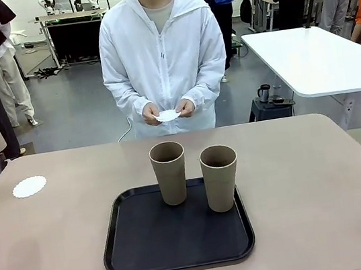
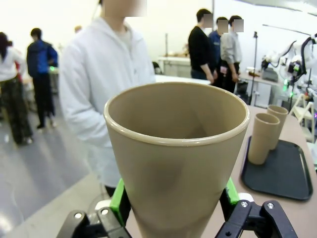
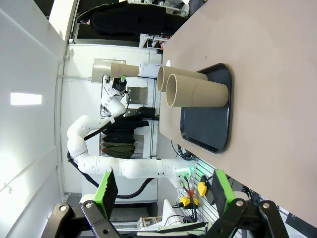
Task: Place coasters on the table and set cups on them.
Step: Pick up one Reusable plastic cup and place it on a coaster set by the human, then take one Reusable plastic cup from the Flat Tray and place it on a coaster set by the human.
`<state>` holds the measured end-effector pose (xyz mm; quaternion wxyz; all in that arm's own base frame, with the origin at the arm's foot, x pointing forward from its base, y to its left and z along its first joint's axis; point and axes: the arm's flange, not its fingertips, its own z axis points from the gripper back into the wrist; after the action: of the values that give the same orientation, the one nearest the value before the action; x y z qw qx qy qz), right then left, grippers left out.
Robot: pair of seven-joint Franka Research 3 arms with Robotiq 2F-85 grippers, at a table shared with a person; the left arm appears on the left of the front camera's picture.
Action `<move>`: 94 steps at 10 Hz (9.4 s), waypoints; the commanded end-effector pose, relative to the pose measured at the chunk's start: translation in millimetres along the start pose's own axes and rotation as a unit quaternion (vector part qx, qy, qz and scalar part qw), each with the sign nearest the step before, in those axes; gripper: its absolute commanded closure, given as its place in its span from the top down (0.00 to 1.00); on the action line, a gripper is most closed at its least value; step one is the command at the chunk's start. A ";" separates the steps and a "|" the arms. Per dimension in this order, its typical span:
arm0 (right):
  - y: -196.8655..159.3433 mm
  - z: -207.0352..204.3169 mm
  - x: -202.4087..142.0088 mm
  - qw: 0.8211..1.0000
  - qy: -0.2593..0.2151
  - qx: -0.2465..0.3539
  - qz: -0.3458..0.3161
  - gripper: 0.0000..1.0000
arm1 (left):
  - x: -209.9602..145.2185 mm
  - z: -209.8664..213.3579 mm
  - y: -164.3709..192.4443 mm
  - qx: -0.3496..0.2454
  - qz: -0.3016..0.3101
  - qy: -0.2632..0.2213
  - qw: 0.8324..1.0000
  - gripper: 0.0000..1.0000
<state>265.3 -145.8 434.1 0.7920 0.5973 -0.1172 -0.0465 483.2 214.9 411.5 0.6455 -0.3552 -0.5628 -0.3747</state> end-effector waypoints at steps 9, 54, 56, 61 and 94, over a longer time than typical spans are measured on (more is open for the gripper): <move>0.2 0.6 1.5 1.000 -0.003 0.009 0.004 1.00 | -62.8 -31.6 23.8 -0.011 -0.002 0.006 1.000 0.87; 0.2 0.6 1.5 1.000 -0.003 0.009 0.004 1.00 | -131.9 -14.9 57.3 0.005 -0.084 0.272 0.959 1.00; 0.2 0.6 1.5 1.000 -0.003 0.009 0.004 1.00 | -101.3 1.1 48.8 0.038 -0.103 0.316 0.942 1.00; 0.2 0.6 1.5 1.000 -0.003 0.009 0.004 1.00 | 27.0 38.3 13.9 0.125 -0.094 0.373 0.914 1.00; 0.2 0.6 1.5 1.000 -0.003 0.009 0.004 1.00 | 78.8 -36.3 -187.6 0.287 0.234 0.547 0.751 1.00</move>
<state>265.3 -145.7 434.0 0.7922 0.5971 -0.1168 -0.0466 327.2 79.7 490.5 0.9850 -0.0184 -0.0887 -0.1469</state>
